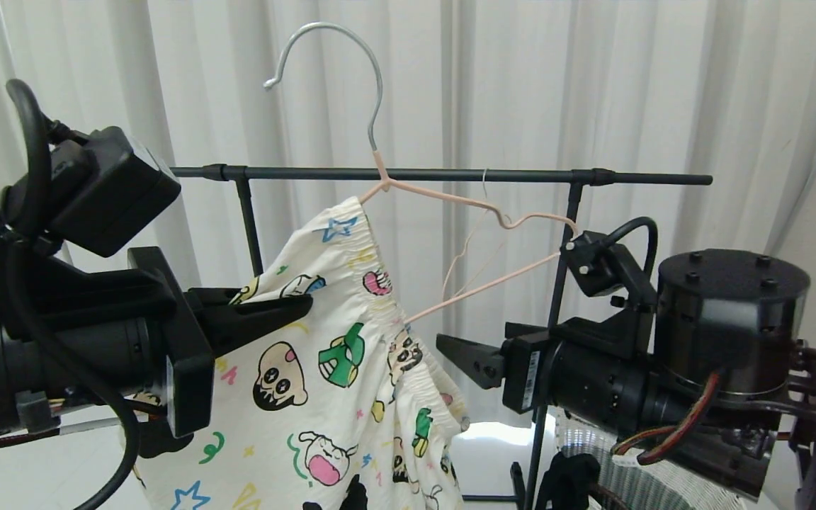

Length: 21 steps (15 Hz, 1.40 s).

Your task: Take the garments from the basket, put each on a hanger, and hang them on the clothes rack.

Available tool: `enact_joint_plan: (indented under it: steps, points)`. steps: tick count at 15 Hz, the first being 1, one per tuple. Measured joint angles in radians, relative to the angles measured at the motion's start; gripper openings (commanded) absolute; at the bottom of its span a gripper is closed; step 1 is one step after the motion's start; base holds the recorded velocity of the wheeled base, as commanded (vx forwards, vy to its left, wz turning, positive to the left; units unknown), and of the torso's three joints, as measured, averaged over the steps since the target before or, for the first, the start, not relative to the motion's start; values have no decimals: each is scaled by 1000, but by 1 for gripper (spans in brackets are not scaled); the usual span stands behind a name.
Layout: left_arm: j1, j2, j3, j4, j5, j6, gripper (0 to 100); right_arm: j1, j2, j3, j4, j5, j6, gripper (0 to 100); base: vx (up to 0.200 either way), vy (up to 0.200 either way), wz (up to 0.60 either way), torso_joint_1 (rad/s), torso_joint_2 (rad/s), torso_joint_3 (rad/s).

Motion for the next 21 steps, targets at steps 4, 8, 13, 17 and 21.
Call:
enact_joint_plan:
  steps: [4,8,13,17,21]
  points:
    - [-6,-1,-1,-7,0,1,0,91,28,40,2,-3,1,100,0,0,0,0,0,0]
    - [-6,0,-3,-48,1,1,0,112,32,98,2,-41,0,100,0,0,0,0,0,0]
    - [-4,0,-7,-48,3,0,0,106,31,138,2,-72,-1,0,0,0,0,0,0,0]
    - [-3,0,-9,-48,3,0,0,74,27,144,1,-81,-9,0,0,0,0,0,0,0]
    - [4,-8,10,-48,4,6,0,-38,7,148,0,-79,-77,0,0,0,0,0,0,0]
